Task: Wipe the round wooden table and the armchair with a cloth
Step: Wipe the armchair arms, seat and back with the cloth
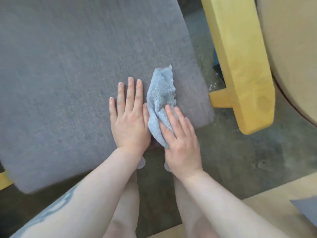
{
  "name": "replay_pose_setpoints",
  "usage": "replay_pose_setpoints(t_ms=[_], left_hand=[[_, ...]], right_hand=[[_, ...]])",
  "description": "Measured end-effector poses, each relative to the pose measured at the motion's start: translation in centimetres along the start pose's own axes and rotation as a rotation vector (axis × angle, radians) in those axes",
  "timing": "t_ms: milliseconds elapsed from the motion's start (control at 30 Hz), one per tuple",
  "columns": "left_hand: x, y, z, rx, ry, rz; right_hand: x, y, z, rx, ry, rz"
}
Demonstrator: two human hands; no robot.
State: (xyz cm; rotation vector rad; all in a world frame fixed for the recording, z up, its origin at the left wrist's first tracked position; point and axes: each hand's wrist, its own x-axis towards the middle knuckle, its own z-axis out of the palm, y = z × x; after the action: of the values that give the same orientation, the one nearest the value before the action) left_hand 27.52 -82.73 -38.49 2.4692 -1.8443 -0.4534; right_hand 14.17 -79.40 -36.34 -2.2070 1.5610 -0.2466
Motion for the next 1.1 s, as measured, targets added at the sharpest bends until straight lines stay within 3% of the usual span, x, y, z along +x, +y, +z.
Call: replay_pose_setpoints(t_ms=[67, 167, 200, 267, 333, 367, 433, 500, 533, 600, 667, 700, 767, 833, 867, 900, 933, 1033, 1067, 1100], left_hand=[[-0.1, 0.2, 0.1, 0.010, 0.007, -0.008], [-0.1, 0.3, 0.8, 0.008, 0.044, -0.043], [-0.1, 0.2, 1.0, 0.013, 0.054, -0.048], [-0.1, 0.2, 1.0, 0.011, 0.067, -0.066], [0.3, 0.3, 0.5, -0.035, 0.037, -0.130], [1.0, 0.3, 0.2, -0.063, 0.037, -0.183], [4.0, -0.2, -0.2, -0.093, 0.061, -0.288], [7.0, -0.8, -0.5, -0.082, 0.055, -0.309], [8.3, -1.3, -0.8, -0.079, 0.046, -0.283], [9.9, -2.6, -1.4, -0.075, 0.020, -0.182], [10.9, -4.9, -2.2, -0.057, -0.014, -0.030], [11.5, -6.2, -2.6, -0.038, -0.030, 0.047], [12.8, -8.3, -3.1, -0.007, -0.046, 0.137], [13.9, -8.7, -3.3, -0.018, -0.024, 0.123], [14.2, -8.5, -3.3, -0.026, -0.014, 0.094], [14.4, -8.3, -3.4, -0.031, -0.005, 0.064], [14.6, -8.3, -3.4, -0.036, -0.002, 0.042], [15.3, -8.8, -3.3, -0.049, -0.021, 0.068], [15.5, -9.0, -3.3, -0.041, -0.017, 0.076], [15.8, -8.9, -3.3, -0.036, -0.004, 0.068]], right_hand=[[1.6, 3.2, -1.3, -0.069, 0.017, 0.051], [6.6, -0.3, -0.8, 0.015, 0.173, 0.450], [7.2, -2.2, -0.3, 0.039, 0.149, 0.438], [6.3, -2.8, 0.4, 0.073, 0.036, 0.154], [5.5, 1.1, -0.8, 0.022, -0.050, -0.047], [5.9, 2.9, -1.6, -0.008, -0.035, -0.012], [8.5, 3.5, -2.0, -0.014, 0.110, 0.264], [11.2, -1.0, -0.2, -0.034, 0.206, 0.477], [11.8, -3.1, 0.9, -0.016, 0.188, 0.441], [11.3, -4.6, 1.8, 0.020, 0.068, 0.157], [11.3, -1.3, 0.3, -0.021, -0.078, -0.096], [11.8, 0.6, -0.6, -0.064, -0.098, -0.125], [13.8, 1.5, -1.3, -0.061, 0.013, 0.137], [16.4, -3.0, 0.4, -0.047, 0.225, 0.543], [17.3, -5.9, 1.6, -0.042, 0.246, 0.636], [17.4, -8.2, 2.4, -0.019, 0.199, 0.585], [16.7, -9.6, 2.9, 0.000, 0.079, 0.411], [14.5, -3.5, 0.6, -0.086, -0.203, -0.192], [14.9, -0.5, -0.6, -0.135, -0.211, -0.214], [15.9, 1.3, -1.3, -0.130, -0.145, -0.100]])
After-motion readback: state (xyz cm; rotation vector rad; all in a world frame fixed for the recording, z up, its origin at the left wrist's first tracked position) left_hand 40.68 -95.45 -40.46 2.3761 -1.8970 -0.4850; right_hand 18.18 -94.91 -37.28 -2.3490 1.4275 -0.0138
